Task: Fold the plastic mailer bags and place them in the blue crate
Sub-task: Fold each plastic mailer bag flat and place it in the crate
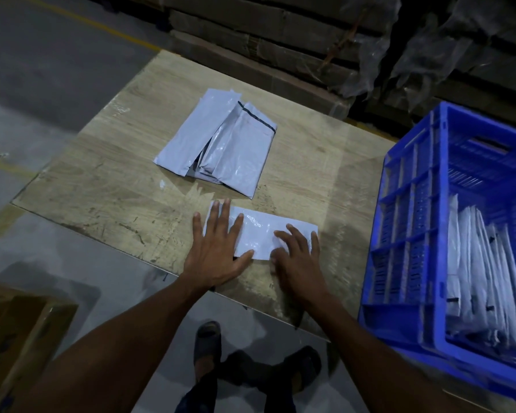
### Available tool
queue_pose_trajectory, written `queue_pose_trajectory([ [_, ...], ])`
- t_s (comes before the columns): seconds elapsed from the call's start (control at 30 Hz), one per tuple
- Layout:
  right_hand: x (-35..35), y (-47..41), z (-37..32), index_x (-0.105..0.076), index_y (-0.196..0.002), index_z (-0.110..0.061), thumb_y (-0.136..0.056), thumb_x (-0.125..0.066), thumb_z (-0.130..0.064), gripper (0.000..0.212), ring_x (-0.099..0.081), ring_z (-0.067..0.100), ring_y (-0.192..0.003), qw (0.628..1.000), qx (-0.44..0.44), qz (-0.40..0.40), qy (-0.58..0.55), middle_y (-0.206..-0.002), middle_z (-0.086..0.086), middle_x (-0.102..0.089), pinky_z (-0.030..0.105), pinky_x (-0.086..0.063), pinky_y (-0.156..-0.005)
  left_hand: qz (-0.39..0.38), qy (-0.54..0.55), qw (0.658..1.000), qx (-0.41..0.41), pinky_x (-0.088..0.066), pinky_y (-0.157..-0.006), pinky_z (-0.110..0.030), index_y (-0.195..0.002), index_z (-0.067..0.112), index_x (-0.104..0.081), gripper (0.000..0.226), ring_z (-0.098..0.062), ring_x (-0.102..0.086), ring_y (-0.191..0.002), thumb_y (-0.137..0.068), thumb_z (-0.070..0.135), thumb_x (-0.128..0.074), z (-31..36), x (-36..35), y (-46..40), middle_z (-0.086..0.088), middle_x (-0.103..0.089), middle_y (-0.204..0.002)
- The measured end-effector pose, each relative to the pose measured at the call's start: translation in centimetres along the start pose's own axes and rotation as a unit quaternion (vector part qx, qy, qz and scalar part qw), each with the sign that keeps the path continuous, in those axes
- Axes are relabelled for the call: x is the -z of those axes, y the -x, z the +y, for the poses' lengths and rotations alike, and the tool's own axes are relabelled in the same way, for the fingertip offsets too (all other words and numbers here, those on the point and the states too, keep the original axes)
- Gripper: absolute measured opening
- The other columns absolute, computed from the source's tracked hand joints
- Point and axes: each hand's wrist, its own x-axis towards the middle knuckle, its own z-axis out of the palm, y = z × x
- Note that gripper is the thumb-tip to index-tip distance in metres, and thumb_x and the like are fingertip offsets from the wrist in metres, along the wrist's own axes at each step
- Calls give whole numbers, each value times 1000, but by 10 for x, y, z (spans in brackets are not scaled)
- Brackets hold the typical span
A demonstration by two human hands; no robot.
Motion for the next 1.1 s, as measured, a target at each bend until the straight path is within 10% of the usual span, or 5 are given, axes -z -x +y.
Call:
queue_pose_trajectory([
  [0.17,11,-10,15,-55,-107,-20,-92,-59,-22,16,-37,32,-140,995,-47,63,-57,-138,13,-57,77,-33,-100,1,-45,997,-67,-19,-106,-83,-145,18,-54,55,-39,-21,-156,-98,47,-53,-2,-5,5,-15,-31,-167],
  [0.43,4,9,9,-75,-109,-20,-104,-47,-21,28,-33,43,-146,953,292,29,78,-137,-1,-64,79,-30,-102,28,-7,998,-58,-20,-107,-83,-144,26,-49,61,-40,-27,-154,-90,19,-76,-5,-7,5,-14,-37,-164],
  [0.67,31,-29,26,-74,-106,-2,-90,-52,-16,30,-69,39,-108,976,216,-7,16,-126,17,-68,47,-61,-75,57,64,995,55,-24,-121,-63,-164,5,-7,80,-39,-4,-159,-102,42,-41,4,10,8,-25,8,-170],
  [0.87,77,-32,28,-65,-133,-14,-95,-35,-31,50,-65,24,-113,994,94,-43,-46,-133,6,-65,42,-60,-80,23,77,995,59,-17,-124,-61,-165,8,-1,89,-32,0,-160,-99,55,-38,3,10,6,-17,13,-172],
  [1.1,90,-28,24,-76,-104,-8,-80,-65,7,31,-70,16,-108,969,118,65,-209,-121,3,-72,37,-60,-86,32,101,993,49,-15,-123,-65,-166,16,-4,89,-33,3,-160,-97,61,-38,5,10,8,-17,8,-172],
])
